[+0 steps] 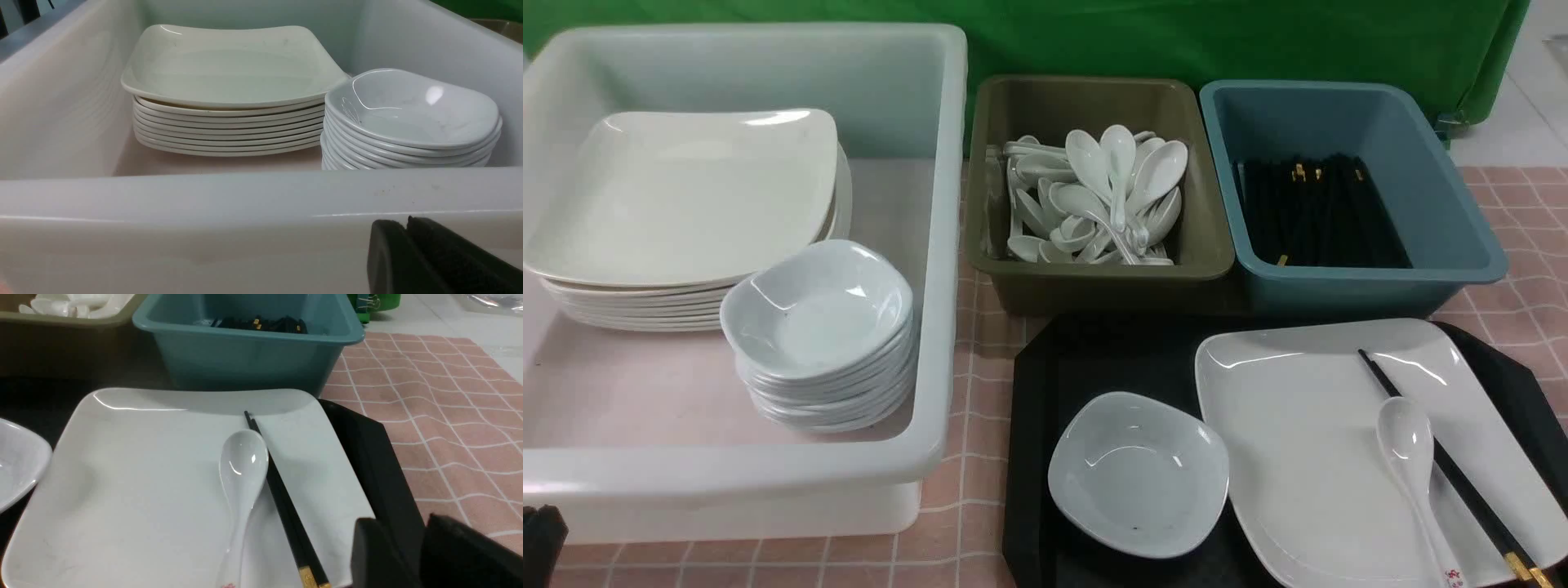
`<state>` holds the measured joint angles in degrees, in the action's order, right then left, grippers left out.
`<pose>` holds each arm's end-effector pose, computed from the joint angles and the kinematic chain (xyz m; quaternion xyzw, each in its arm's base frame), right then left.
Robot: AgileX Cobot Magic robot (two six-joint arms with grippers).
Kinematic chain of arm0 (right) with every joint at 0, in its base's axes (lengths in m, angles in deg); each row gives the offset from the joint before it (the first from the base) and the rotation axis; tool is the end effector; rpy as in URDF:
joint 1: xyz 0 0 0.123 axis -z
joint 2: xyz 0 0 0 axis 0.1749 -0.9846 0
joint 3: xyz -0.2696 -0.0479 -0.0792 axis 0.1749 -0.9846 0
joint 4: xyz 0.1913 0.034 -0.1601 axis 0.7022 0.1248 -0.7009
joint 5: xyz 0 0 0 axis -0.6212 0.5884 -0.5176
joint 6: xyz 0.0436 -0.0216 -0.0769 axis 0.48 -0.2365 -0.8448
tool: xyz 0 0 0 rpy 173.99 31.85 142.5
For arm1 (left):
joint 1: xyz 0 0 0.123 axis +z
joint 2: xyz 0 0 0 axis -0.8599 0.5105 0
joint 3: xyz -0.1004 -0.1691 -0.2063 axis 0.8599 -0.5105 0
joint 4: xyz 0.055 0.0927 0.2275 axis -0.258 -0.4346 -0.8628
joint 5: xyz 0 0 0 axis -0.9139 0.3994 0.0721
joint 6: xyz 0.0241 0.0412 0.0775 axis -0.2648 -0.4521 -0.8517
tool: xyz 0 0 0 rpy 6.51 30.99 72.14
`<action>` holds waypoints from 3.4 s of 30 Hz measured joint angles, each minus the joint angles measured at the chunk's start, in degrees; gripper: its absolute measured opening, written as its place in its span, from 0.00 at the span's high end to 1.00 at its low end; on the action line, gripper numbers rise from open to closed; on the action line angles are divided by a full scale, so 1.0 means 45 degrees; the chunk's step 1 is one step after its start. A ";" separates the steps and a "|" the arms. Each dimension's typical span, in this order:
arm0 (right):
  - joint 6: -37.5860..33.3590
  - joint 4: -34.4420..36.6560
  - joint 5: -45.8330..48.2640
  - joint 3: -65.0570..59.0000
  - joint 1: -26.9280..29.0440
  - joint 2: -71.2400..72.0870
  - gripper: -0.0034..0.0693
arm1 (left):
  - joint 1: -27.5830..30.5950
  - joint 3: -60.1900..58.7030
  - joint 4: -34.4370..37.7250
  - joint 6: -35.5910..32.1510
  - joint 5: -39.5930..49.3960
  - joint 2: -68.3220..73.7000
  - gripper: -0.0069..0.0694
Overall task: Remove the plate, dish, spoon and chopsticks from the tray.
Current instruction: Use the right arm to grab a pair of chopsticks from the plate
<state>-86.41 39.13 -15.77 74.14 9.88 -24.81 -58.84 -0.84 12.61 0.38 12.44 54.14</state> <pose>0.0569 -0.0019 0.2007 -0.0504 0.7367 -0.0589 0.6717 0.0557 -0.0012 0.1895 -0.0097 0.7603 -0.0150 0.6493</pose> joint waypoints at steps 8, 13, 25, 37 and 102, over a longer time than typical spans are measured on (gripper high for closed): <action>0.0000 0.0000 0.0000 0.0000 0.0000 0.0000 0.62 | 0.0000 0.0000 0.0000 0.0000 0.0000 0.0000 0.88; 0.0000 0.0000 0.0000 0.0000 0.0000 0.0000 0.62 | 0.0000 0.0000 0.0000 0.0000 0.0000 0.0000 0.88; 0.0000 0.0000 0.0000 0.0000 0.0000 0.0000 0.62 | 0.0000 0.0000 0.0000 0.0000 0.0000 0.0000 0.88; 0.0000 0.0000 0.0000 0.0000 0.0000 0.0000 0.62 | 0.0000 0.0000 0.0000 0.0000 0.0000 0.0000 0.88; -0.1153 0.0344 0.8667 1.2575 -0.1406 -2.1387 0.36 | 0.0000 0.0000 0.0000 0.0000 0.0000 0.0000 0.88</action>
<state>-91.60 40.68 23.23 130.73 3.55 -121.05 -58.84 -0.84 12.61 0.38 12.44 54.14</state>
